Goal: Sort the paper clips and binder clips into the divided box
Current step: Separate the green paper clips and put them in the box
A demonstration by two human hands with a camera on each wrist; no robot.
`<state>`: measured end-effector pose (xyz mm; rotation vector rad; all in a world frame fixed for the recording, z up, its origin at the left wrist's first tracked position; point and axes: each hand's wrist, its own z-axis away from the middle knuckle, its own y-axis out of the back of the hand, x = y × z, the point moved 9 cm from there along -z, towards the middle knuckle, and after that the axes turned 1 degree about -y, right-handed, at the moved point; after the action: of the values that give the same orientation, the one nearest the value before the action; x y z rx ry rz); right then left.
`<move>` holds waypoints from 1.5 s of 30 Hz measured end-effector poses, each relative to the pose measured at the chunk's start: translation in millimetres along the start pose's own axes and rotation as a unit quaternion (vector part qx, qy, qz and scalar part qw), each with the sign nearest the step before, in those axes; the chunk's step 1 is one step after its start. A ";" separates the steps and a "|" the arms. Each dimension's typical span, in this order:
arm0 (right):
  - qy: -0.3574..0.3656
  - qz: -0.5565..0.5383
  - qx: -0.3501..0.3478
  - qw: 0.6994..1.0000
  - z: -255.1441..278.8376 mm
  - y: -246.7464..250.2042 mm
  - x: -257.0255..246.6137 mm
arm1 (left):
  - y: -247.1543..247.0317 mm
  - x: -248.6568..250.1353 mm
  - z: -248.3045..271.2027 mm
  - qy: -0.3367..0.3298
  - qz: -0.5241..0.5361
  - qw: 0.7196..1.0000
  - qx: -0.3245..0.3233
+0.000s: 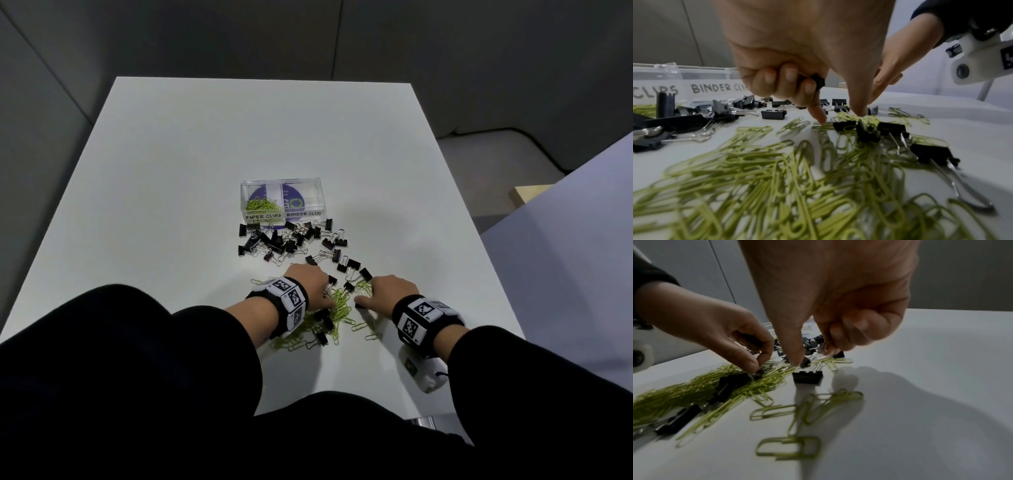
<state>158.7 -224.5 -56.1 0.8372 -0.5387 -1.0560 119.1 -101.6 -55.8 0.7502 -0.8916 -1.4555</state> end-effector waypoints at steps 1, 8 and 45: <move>-0.004 -0.003 -0.006 1.000 -0.5 -2.5 -1.0 | -0.7 0.6 -0.3 0.003 -0.007 1.000 -0.006; -0.023 -0.105 -0.035 0.994 -7.9 -12.5 -9.2 | -5.4 3.2 2.7 0.023 0.014 1.000 -0.011; 0.249 -0.046 -0.020 0.967 32.3 -25.1 -84.1 | -23.1 0.3 44.2 -0.081 0.023 0.996 -0.026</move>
<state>86.8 -164.7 -57.4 1.0554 -0.0534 -0.8921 69.4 -97.7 -53.9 0.5760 -0.9834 -1.5093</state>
